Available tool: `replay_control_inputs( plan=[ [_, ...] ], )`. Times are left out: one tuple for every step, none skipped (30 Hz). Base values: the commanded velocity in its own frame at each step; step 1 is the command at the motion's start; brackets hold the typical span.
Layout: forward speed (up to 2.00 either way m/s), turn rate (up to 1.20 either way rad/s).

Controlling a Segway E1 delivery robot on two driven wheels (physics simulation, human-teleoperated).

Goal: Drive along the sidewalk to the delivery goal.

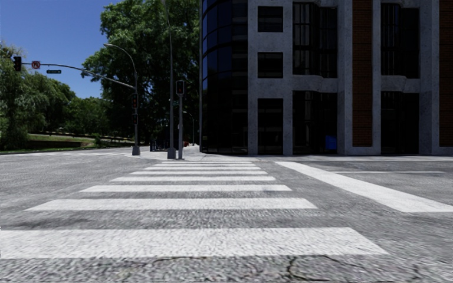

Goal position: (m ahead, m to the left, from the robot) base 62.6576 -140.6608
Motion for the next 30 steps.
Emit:
replay_control_inputs(
  plan=[
    [2.0, 0.0],
    [2.0, 0.0],
    [2.0, 0.0],
    [2.0, 0.0],
    [2.0, 0.0],
    [2.0, 0.0],
    [2.0, 0.0],
    [2.0, 0.0],
    [2.0, 0.0],
    [2.0, 0.0],
    [2.0, 0.0],
    [2.0, 0.0],
    [2.0, 0.0],
    [2.0, 0.0],
    [2.0, 0.0],
    [2.0, 0.0],
    [2.0, 0.0],
    [2.0, 0.0],
    [2.0, 0.0],
    [2.0, 0.0],
    [2.0, 0.0],
    [2.0, 0.0],
    [2.0, 0.0],
    [2.0, 0.0],
    [2.0, 0.08],
    [2.0, 0.19],
    [2.0, 0.21],
    [2.0, 0.22],
    [2.0, 0.22],
    [2.0, 0.15]
  ],
)
